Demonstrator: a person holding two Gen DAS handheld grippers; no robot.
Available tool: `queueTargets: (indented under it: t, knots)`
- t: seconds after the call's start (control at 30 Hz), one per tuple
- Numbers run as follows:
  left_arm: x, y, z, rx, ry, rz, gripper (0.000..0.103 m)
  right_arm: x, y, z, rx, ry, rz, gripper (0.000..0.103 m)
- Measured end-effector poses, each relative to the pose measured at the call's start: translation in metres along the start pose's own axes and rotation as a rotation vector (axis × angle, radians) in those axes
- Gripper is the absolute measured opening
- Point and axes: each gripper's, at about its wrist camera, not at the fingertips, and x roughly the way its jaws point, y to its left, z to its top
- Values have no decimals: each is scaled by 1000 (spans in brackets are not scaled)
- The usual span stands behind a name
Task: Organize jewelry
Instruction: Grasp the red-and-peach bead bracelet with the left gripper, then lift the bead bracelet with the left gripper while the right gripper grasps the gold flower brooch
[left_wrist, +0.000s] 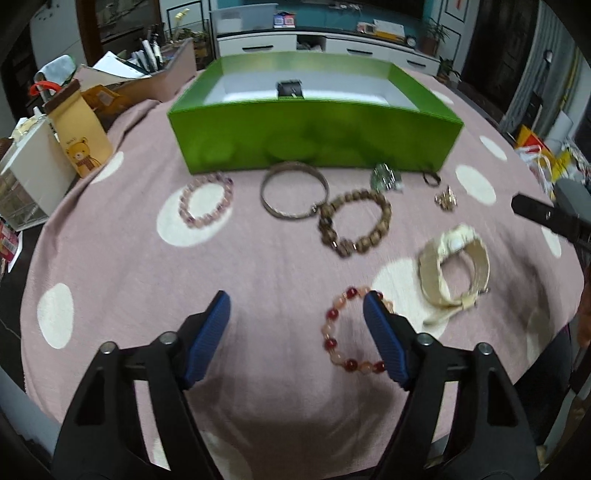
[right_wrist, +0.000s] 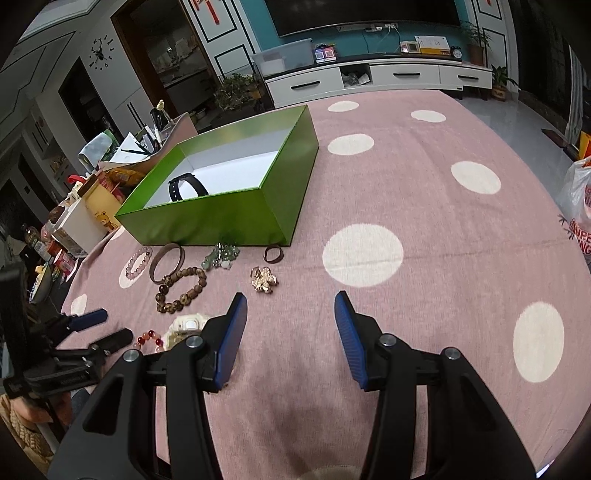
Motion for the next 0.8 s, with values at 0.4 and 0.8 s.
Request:
queueTargets:
  t: [0.4, 0.8]
  knots:
    - [12, -16, -12, 82, -3, -21, 32, 14, 3, -4, -12, 28, 6, 50]
    - [4, -4, 8, -21, -16, -81, 7, 33, 11, 5, -66, 49, 0, 50]
